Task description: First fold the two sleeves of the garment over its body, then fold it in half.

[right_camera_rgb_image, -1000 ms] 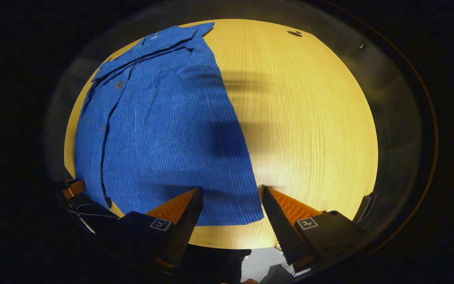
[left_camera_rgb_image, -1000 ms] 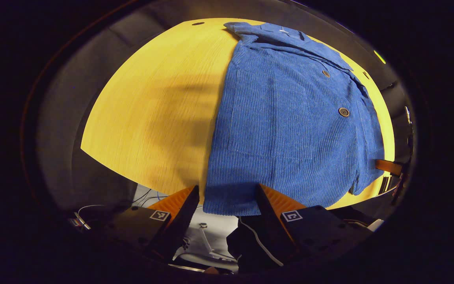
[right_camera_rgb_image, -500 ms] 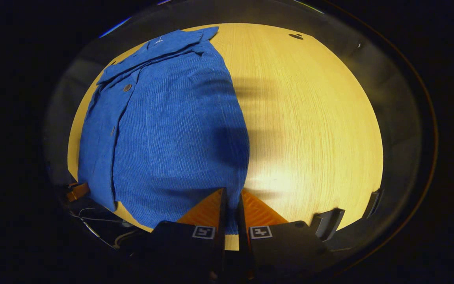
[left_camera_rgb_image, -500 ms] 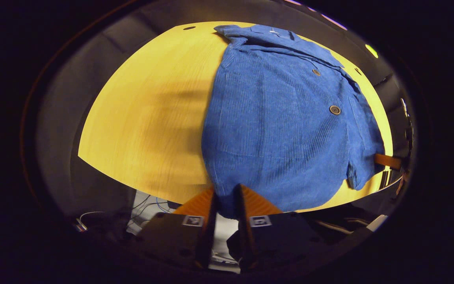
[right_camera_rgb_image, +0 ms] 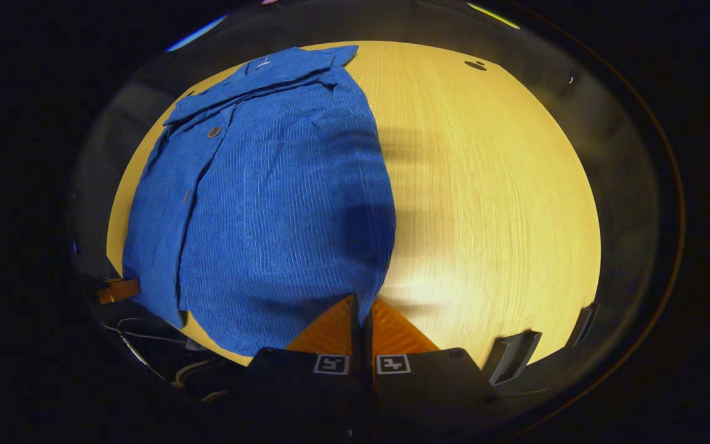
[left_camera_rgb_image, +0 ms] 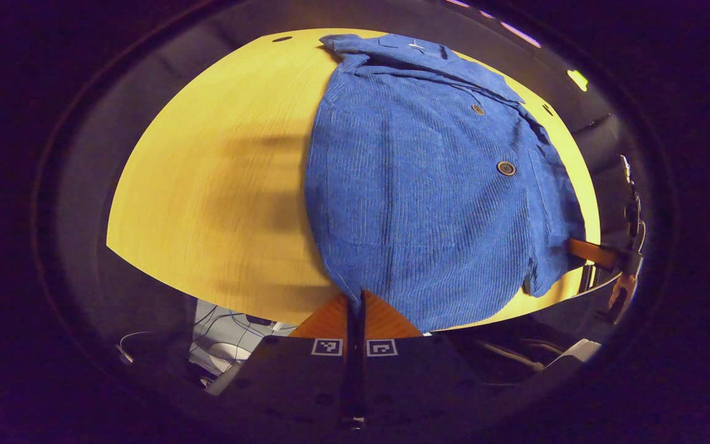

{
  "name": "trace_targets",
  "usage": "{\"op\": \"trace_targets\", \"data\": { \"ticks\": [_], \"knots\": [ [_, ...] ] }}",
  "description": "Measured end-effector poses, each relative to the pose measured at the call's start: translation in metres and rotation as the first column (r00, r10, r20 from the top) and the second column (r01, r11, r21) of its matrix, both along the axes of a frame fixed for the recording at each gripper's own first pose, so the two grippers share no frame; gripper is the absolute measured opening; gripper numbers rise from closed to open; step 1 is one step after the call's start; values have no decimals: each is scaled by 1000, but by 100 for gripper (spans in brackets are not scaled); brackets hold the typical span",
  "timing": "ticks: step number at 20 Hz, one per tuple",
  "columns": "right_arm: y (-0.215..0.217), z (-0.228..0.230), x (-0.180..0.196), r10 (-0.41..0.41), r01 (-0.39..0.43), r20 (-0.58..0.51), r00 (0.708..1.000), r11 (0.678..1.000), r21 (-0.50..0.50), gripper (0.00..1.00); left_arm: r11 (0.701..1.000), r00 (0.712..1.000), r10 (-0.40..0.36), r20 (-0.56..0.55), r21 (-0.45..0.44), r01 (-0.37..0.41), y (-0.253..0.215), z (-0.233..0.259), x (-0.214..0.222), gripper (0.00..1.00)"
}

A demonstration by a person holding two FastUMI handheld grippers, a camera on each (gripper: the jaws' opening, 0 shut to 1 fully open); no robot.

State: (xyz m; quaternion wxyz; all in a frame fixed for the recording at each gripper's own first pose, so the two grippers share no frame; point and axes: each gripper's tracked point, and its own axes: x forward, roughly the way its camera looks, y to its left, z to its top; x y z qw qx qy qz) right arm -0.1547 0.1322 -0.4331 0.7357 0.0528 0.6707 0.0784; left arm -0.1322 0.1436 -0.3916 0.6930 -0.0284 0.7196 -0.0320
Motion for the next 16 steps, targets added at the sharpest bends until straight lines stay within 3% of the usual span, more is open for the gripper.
{"op": "trace_targets", "data": {
  "ticks": [8,16],
  "knots": [
    [39,51,20,-66,61,42,997,993,102,2,992,999,-5,38,-126,10,-5,30,6,0],
    [74,87,112,-58,41,139,989,991,125,2,970,988,-93,124,-212,119,-12,61,93,0]
  ]
}}
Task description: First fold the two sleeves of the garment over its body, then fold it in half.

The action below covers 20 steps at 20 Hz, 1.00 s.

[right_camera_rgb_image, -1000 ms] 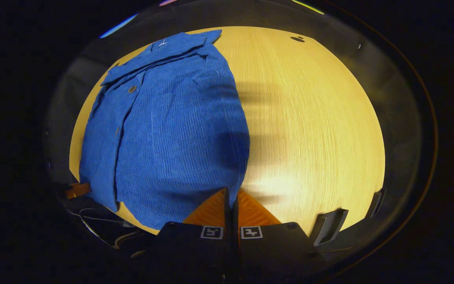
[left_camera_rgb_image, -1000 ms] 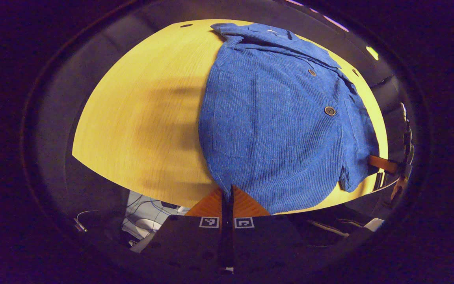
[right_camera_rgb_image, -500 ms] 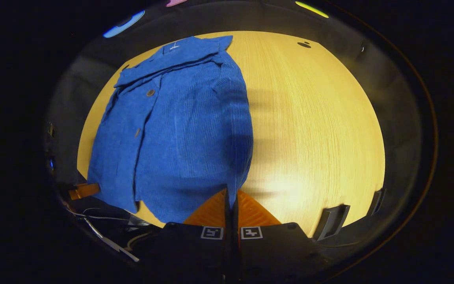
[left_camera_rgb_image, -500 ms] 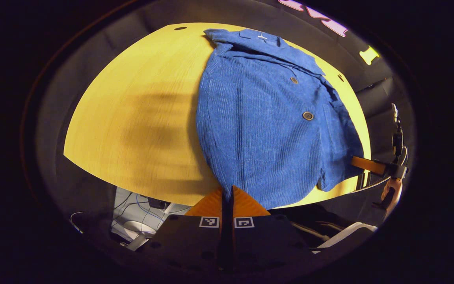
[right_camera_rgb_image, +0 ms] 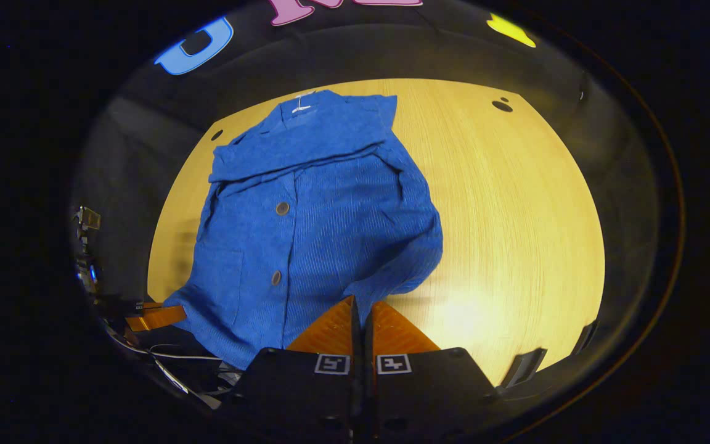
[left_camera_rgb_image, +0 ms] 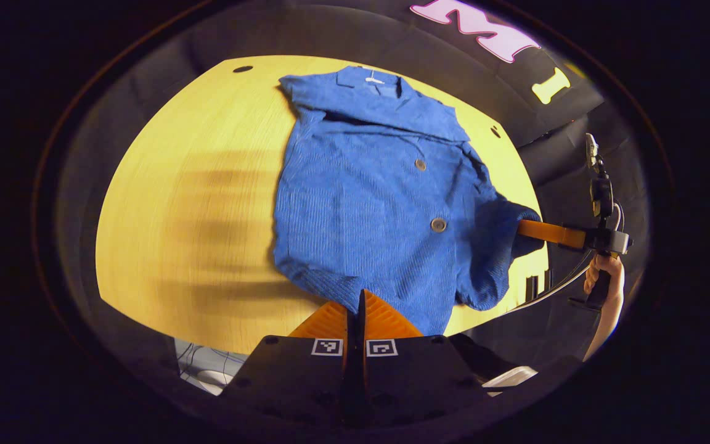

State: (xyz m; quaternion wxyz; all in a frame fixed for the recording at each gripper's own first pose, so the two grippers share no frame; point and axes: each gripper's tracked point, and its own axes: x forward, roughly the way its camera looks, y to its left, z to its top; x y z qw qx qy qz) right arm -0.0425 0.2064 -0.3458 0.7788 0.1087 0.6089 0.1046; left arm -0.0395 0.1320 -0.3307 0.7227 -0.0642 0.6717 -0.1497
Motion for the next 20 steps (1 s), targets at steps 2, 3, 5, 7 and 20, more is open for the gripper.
{"op": "trace_targets", "data": {
  "ticks": [2,3,5,7,20],
  "knots": [
    [8,9,25,2,-2,24,1000,1000,3,2,1000,1000,2,16,-16,-1,-2,8,21,0],
    [11,14,37,0,0,37,999,1000,7,2,1000,1000,10,21,-23,-9,-4,13,31,0],
    [14,24,64,-11,10,57,998,1000,19,2,999,999,29,25,-39,-28,-4,23,51,0],
    [20,27,92,-11,9,66,998,1000,30,2,998,998,55,37,-34,-53,4,36,74,0],
    [37,-19,327,-27,21,140,990,999,42,1,961,961,272,50,40,-274,37,12,299,0]
  ]
}}
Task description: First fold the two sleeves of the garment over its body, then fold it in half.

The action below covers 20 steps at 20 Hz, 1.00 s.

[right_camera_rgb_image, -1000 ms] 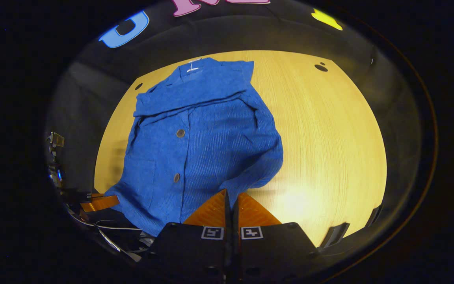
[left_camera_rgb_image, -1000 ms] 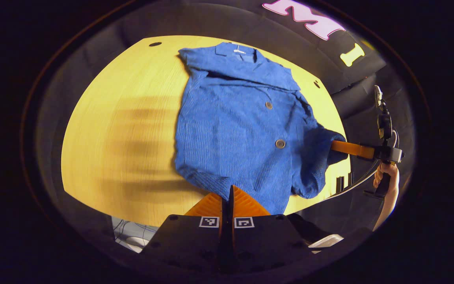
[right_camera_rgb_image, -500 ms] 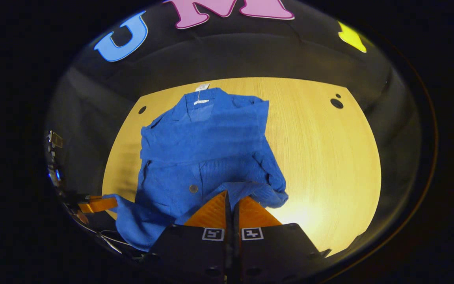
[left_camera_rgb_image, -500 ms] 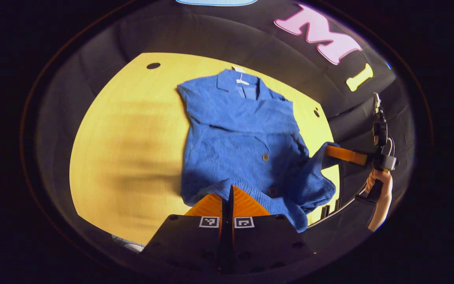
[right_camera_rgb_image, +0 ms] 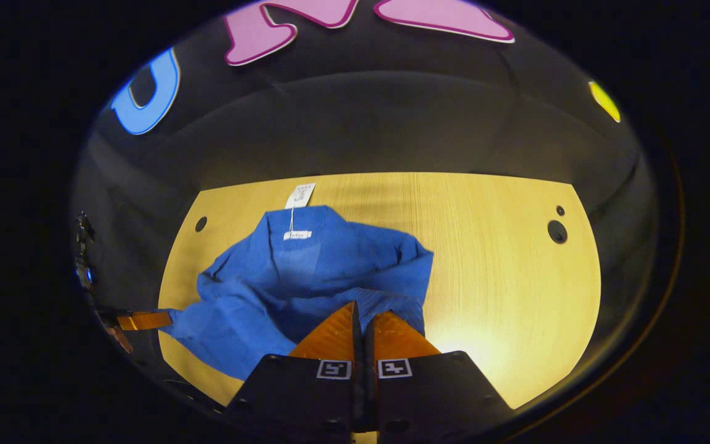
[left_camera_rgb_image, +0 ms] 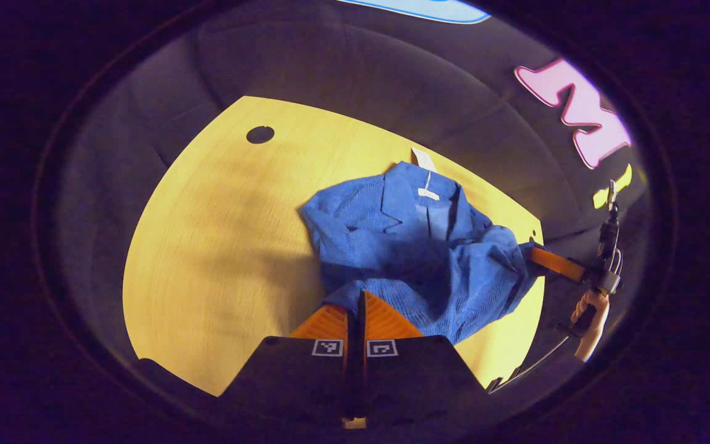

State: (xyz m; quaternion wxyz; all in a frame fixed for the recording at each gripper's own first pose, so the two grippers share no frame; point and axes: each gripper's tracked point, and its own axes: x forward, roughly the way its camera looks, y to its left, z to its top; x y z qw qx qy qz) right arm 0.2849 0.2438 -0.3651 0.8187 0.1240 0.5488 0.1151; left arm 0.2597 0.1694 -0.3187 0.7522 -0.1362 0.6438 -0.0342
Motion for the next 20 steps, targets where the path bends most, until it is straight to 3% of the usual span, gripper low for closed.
{"op": "trace_targets", "data": {
  "ticks": [5,8,11,13,14,15,16,18,19,20],
  "knots": [
    [3,-56,44,-23,24,-51,998,1000,5,1,994,994,105,31,6,-105,17,-18,69,0],
    [1,-90,39,-21,20,-104,994,1000,-9,0,991,990,131,-56,45,-128,20,-58,69,0],
    [1,-102,41,-28,29,-119,992,1000,7,0,983,982,179,-69,43,-176,20,-78,71,0],
    [5,-105,46,-51,56,-111,992,998,37,9,985,983,168,-71,51,-164,21,-78,71,1],
    [5,-100,47,-62,68,-116,991,997,47,6,987,986,153,-62,57,-149,23,-79,71,8],
    [6,-100,49,-70,76,-113,991,996,52,43,988,989,145,-36,59,-143,23,-74,77,13],
    [4,-93,53,-79,86,-96,992,994,62,54,985,989,151,-6,81,-150,25,-74,84,36],
    [7,-84,58,-93,99,-70,993,991,87,62,978,984,165,69,120,-172,34,-69,96,81],
    [5,-80,61,-98,103,-53,994,991,88,78,970,980,177,95,148,-190,42,-66,100,80],
    [2,-73,64,-102,104,-25,994,991,86,73,967,977,186,109,154,-201,44,-63,98,80]
  ]
}}
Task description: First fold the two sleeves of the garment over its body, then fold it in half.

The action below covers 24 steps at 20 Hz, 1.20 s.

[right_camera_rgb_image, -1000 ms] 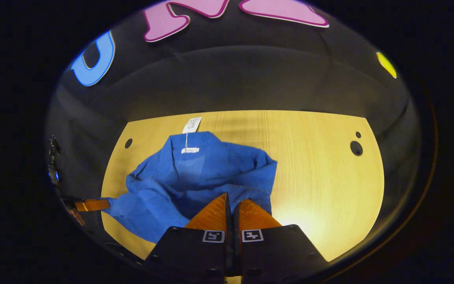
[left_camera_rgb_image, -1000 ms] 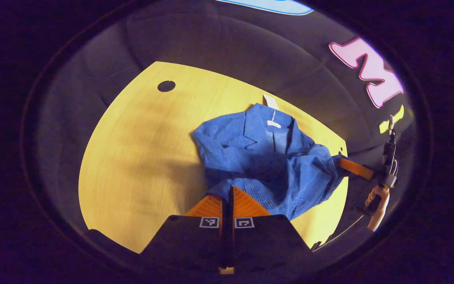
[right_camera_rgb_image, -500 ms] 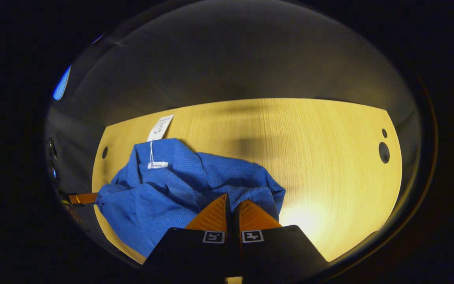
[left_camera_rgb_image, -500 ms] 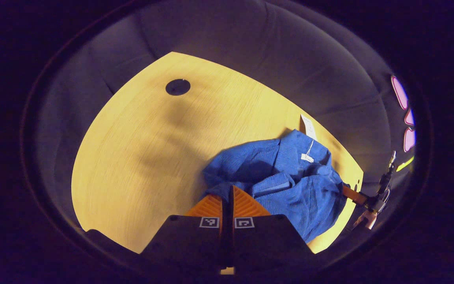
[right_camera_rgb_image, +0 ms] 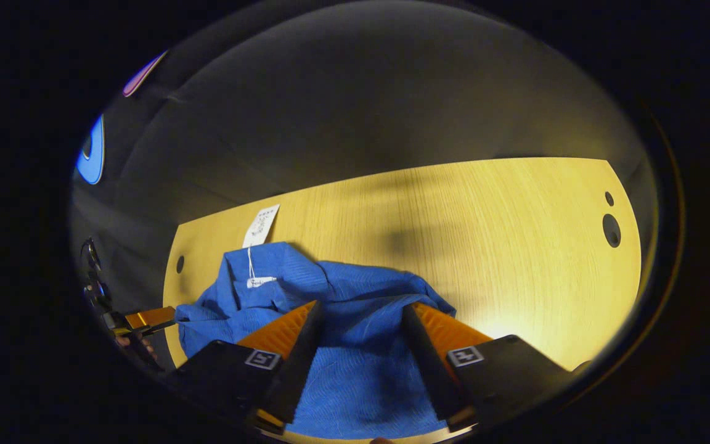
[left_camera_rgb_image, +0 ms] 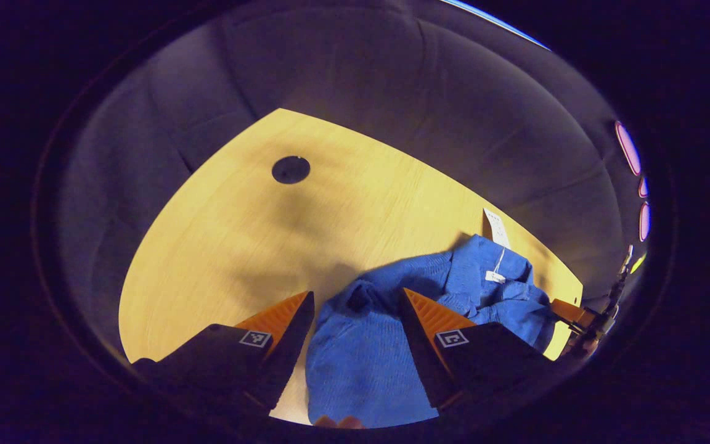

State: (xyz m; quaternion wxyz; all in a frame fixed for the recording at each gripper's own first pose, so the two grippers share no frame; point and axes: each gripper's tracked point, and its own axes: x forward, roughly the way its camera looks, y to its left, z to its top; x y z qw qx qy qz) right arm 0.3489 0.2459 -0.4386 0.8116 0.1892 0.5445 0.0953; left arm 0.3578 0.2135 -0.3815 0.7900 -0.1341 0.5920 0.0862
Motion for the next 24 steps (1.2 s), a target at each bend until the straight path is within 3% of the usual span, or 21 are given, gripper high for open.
{"op": "trace_targets", "data": {
  "ticks": [1,3,4,5,6,9,11,14,17,20,22,24],
  "knots": [
    [-4,7,3,1,-1,32,999,1000,-11,94,1000,1000,5,11,-8,-5,-1,5,-1,80],
    [-13,24,15,-9,14,119,993,999,-34,95,1000,999,14,49,-17,-13,-2,15,0,84],
    [-18,35,18,-15,23,158,987,999,-46,86,1000,997,15,72,-15,-14,-1,22,1,83],
    [-23,47,19,-18,30,195,981,998,-56,95,1000,995,13,100,-4,-13,-2,28,1,84],
    [-27,61,21,-17,35,236,971,997,-69,95,1000,992,-6,129,13,4,-3,39,-1,84],
    [-34,104,11,19,30,368,929,991,-127,100,986,969,-138,206,124,114,-12,70,-9,84],
    [-29,131,-3,48,24,434,900,987,-160,95,964,944,-214,251,210,163,-23,92,-18,84],
    [-19,173,-27,70,16,500,863,986,-165,95,956,909,-265,321,214,203,-64,125,-38,84],
    [-14,228,-53,56,36,576,816,988,-148,95,945,855,-314,412,225,238,-98,169,-56,82],
    [-12,277,-82,37,78,660,750,986,-145,95,927,781,-369,504,259,271,-124,211,-74,84],
    [-13,312,-105,39,97,714,700,984,-149,95,908,717,-415,560,302,289,-137,248,-92,84],
    [-15,351,-130,44,114,768,639,982,-152,95,891,671,-453,587,330,313,-145,273,-118,83]
  ]
}}
